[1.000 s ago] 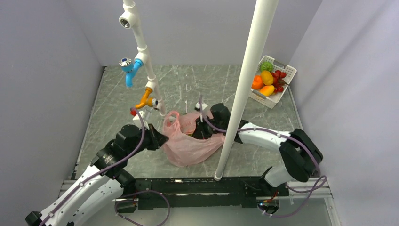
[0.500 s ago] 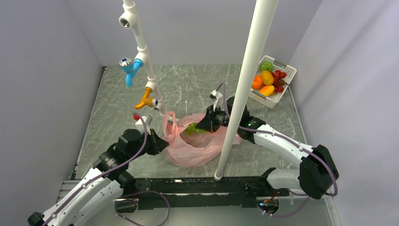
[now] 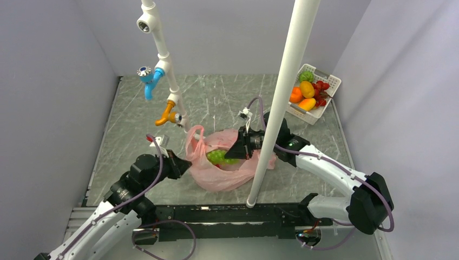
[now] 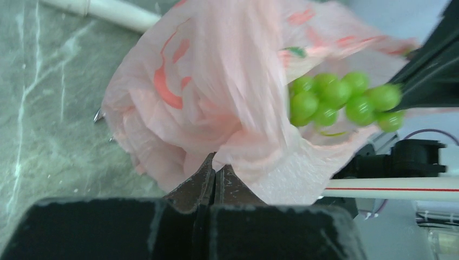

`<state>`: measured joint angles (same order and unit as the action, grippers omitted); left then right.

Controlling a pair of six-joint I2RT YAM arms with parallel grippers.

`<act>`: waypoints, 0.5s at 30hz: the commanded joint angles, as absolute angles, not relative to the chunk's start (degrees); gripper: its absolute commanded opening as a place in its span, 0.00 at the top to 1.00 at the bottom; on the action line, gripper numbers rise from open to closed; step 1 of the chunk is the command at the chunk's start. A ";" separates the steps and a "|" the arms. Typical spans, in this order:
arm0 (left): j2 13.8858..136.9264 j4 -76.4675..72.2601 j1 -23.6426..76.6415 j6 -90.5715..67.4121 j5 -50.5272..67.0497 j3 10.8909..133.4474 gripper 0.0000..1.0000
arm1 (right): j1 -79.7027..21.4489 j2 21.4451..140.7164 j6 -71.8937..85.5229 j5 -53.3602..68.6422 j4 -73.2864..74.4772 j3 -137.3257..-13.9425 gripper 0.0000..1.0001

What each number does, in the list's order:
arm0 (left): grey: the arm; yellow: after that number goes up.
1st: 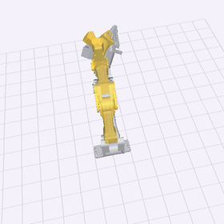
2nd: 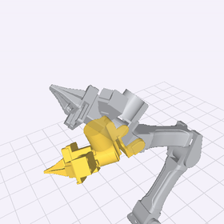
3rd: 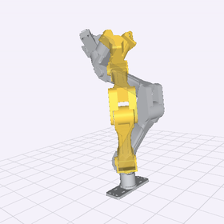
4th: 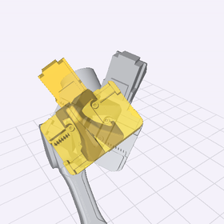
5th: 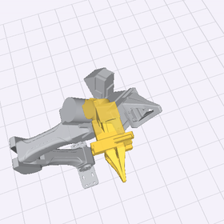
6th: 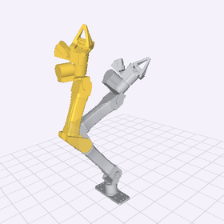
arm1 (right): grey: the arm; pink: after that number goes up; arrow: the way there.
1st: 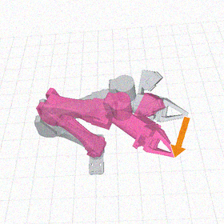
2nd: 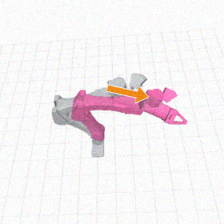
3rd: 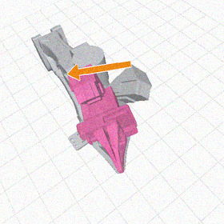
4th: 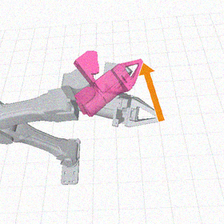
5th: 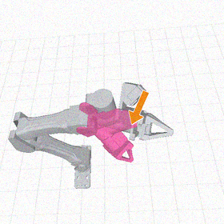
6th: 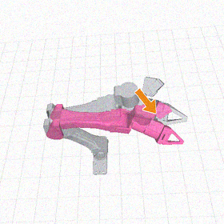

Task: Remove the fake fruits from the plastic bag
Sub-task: Take out the fake fruit from the plastic bag.

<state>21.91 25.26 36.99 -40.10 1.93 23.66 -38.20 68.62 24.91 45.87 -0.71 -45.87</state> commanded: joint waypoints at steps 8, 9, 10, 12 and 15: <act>22.54 23.72 37.08 -40.97 -3.42 26.90 1.00 | -38.39 64.65 26.67 49.03 -0.38 -49.79 1.00; 23.75 24.34 37.11 -40.40 -3.06 27.33 1.00 | -38.26 64.00 26.28 46.82 1.79 -51.08 1.00; 24.64 24.64 37.15 -40.14 -2.67 27.41 1.00 | -38.09 63.28 25.93 44.63 3.09 -52.18 1.00; 25.71 25.00 37.09 -40.31 -2.24 27.02 1.00 | -37.52 61.94 26.09 41.75 4.08 -53.97 1.00; 26.38 25.03 37.10 -41.26 -2.06 26.26 1.00 | -35.78 59.61 27.06 38.63 4.57 -56.06 1.00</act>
<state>25.71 24.27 36.99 -40.75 -1.39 25.12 -37.58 64.10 25.85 44.18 5.41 -50.74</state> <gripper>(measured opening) 0.011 0.029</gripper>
